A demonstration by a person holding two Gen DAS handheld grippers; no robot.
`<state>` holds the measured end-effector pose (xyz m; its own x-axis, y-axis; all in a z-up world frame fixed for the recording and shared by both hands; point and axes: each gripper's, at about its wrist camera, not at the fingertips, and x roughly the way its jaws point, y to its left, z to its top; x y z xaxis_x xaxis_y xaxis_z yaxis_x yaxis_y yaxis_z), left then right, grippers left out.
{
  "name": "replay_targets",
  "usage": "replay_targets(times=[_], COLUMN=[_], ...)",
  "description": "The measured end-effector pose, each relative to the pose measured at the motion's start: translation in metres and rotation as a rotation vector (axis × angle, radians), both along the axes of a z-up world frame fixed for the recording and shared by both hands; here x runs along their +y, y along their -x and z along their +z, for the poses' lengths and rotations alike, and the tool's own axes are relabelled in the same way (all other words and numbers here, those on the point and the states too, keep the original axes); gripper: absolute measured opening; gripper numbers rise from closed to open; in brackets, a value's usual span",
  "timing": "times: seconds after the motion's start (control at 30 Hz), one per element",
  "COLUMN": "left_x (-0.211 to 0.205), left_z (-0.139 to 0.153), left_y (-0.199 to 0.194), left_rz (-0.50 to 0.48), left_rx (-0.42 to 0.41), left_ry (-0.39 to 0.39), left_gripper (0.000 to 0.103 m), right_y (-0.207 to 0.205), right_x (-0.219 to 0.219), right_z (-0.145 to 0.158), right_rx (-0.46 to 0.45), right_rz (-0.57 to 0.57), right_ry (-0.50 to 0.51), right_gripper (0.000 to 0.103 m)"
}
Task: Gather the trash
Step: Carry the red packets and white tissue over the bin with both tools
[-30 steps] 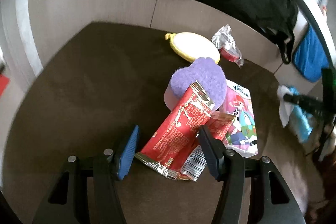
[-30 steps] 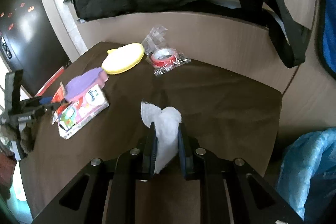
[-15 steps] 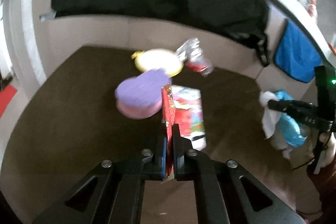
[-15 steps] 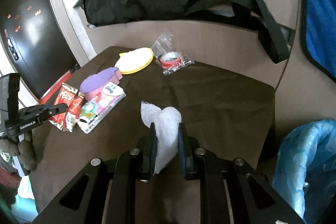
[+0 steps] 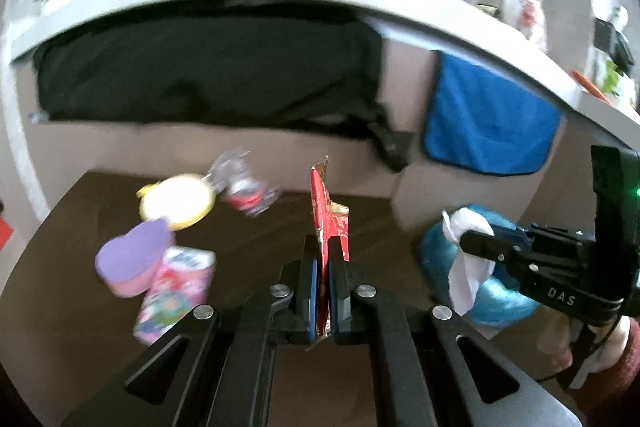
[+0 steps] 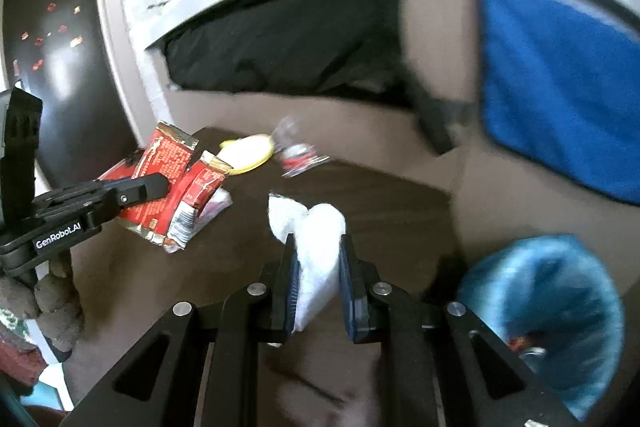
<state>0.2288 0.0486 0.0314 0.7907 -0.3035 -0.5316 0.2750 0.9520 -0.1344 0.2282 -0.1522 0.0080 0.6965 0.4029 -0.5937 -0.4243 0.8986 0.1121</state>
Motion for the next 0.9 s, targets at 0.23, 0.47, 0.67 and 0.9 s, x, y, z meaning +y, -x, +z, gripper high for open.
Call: replay_targets(times=[0.23,0.47,0.67,0.9], left_x=[-0.097,-0.177,-0.221,-0.236], left_z=[0.014,0.000,-0.026,-0.052], left_y=[0.001,-0.006,-0.015,-0.022], left_rz=[-0.122,-0.201,-0.230,-0.240], left_rx=[-0.066,-0.051,0.007,0.072], left_ry=[-0.006,0.008,0.012,0.026], left_gripper=[0.004,0.004,0.004,0.004], right_y=[0.020,0.033,0.039,0.033], right_x=[-0.084,-0.161,-0.197,-0.223], right_z=[0.029,0.037,0.020,-0.004], right_rx=[-0.083,-0.113,-0.106,-0.061], right_rz=[-0.147,-0.296,-0.370,-0.409], right_ry=[-0.013,-0.009,0.009,-0.029], right_gripper=[0.017,0.017,0.017,0.017])
